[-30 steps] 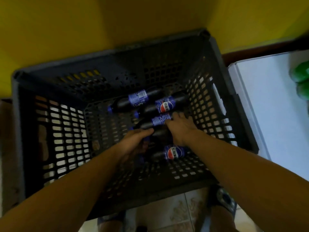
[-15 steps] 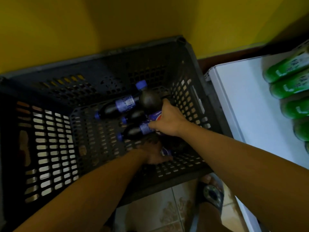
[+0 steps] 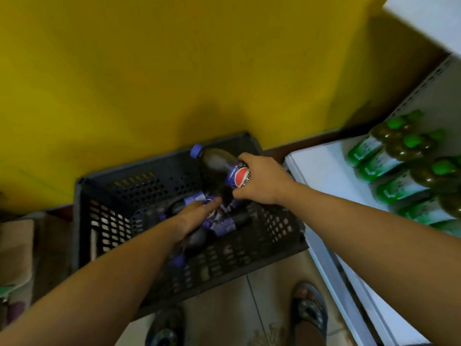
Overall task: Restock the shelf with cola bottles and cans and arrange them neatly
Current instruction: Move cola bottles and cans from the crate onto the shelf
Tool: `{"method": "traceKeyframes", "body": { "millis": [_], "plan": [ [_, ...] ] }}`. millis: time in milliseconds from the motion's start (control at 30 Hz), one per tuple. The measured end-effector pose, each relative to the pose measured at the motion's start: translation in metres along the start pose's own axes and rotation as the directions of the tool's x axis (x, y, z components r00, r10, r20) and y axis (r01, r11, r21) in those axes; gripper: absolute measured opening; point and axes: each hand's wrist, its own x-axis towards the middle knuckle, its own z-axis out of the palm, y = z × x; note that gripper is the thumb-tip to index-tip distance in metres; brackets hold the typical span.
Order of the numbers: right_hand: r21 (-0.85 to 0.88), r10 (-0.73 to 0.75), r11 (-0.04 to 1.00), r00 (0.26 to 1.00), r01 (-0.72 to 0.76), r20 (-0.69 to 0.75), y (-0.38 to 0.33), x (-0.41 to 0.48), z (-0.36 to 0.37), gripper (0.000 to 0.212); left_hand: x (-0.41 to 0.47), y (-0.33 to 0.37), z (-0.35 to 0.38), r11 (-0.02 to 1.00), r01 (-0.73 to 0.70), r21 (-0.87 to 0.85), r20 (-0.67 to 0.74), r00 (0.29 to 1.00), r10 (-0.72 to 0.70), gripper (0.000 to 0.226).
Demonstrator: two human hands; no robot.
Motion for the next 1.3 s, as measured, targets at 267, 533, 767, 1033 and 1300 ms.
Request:
{"method": "traceKeyframes", "body": {
  "millis": [267, 533, 767, 1033, 1300],
  "plan": [
    [-0.249, -0.040, 0.968, 0.975, -0.017, -0.220, -0.072, -0.137, -0.144, 0.064, -0.159, 0.139, -0.048, 0.964, -0.261, -0.040, -0.133, 0.958, 0.254, 0.046],
    [-0.297, 0.112, 0.912, 0.869, -0.282, -0.482, -0.086, -0.312, -0.250, 0.066, -0.317, 0.281, -0.010, 0.816, -0.575, 0.058, -0.013, 0.817, 0.577, 0.050],
    [-0.047, 0.416, 0.841, 0.699, -0.539, -0.581, -0.051, -0.387, -0.284, 0.070, -0.361, 0.366, 0.079, 0.774, -0.633, -0.016, 0.116, 0.768, 0.630, 0.045],
    [0.638, 0.757, 0.648, 0.440, -0.416, -0.482, 0.014, -0.367, -0.316, 0.080, -0.292, 0.418, 0.157, 0.898, -0.382, -0.220, 0.191, 0.885, 0.424, 0.031],
    [0.671, 0.855, 0.518, 0.315, -0.530, -0.411, 0.078, -0.303, -0.381, 0.097, -0.211, 0.456, 0.224, 0.858, -0.508, -0.074, 0.117, 0.850, 0.514, 0.048]
  ]
}}
